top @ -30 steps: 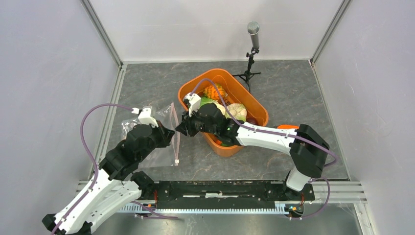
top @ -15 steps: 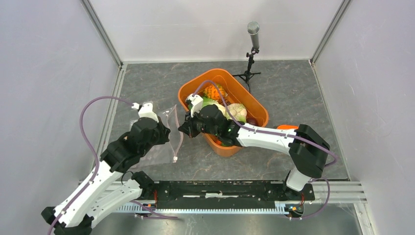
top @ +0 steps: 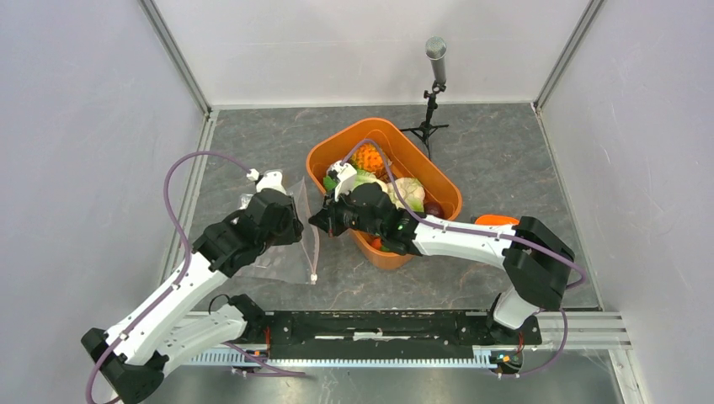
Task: Place the food in the zip-top bag and seal the zipper
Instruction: Open the zipper of the food storage bag at the center of the board.
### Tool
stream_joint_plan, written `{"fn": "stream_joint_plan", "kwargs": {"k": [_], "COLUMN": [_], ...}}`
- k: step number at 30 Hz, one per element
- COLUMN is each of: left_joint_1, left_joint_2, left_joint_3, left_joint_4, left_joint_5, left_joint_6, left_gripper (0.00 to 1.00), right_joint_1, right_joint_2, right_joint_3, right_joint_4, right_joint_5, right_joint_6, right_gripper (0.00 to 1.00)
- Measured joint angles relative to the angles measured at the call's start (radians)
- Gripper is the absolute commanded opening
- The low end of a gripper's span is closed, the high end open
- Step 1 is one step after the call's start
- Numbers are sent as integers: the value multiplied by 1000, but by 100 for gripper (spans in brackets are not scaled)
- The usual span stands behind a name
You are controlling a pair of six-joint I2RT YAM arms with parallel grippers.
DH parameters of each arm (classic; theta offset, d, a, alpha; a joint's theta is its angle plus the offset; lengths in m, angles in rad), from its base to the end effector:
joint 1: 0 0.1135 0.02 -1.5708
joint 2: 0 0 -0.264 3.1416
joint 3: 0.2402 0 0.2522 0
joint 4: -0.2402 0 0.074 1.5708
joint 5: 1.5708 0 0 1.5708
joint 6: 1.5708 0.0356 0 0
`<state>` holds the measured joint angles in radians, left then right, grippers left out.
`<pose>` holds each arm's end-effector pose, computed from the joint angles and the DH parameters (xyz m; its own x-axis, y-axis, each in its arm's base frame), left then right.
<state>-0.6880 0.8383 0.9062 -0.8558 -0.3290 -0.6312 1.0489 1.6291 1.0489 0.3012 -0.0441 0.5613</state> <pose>0.1307 -0.0925 0.3099 -0.6928 -0.1534 -0.7046 0.0199 0.9727 -0.2313 0.1873 0.3289 0.2628 -0.5884 0.0435 -0.8074 -0.6780 0.5176 0.5220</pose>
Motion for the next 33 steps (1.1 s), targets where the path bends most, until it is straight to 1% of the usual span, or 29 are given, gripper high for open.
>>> {"fn": "stream_joint_plan", "kwargs": {"k": [8,9,10,11,15,23,24,29,30,33], "left_joint_1": [0,0,0,0,0,0,0,0,0,0], "left_joint_2": [27,34,43,53,77,117,121,122,121,111], "left_joint_3": [19,27,37,46,61,63,63,61,59,56], "left_joint_4": [-39,-44,-51,-56,-65,-70,-70,-71,-70,-76], "left_joint_5": [-10,-13,-20,-30,-48,-38,-36,-37,-38,-42], "left_joint_6": [0,0,0,0,-3,-3,-3,-12,-13,-16], "left_gripper": [44,45,51,53,53,52,50,32,27,7], "right_joint_1": [-1,-2,-2,-2,-2,-14,-20,-38,-39,-42], "right_joint_2": [0,0,0,-1,-7,-11,-12,-12,-12,-12], "right_joint_3": [0,0,0,0,-10,-27,-33,-43,-43,-43], "right_joint_4": [5,5,5,5,18,48,56,66,66,66], "right_joint_5": [0,0,0,0,-1,-20,-26,-37,-38,-37], "right_joint_6": [3,4,4,4,7,29,37,56,56,55], "right_gripper": [0,0,0,0,0,0,0,0,0,0]}}
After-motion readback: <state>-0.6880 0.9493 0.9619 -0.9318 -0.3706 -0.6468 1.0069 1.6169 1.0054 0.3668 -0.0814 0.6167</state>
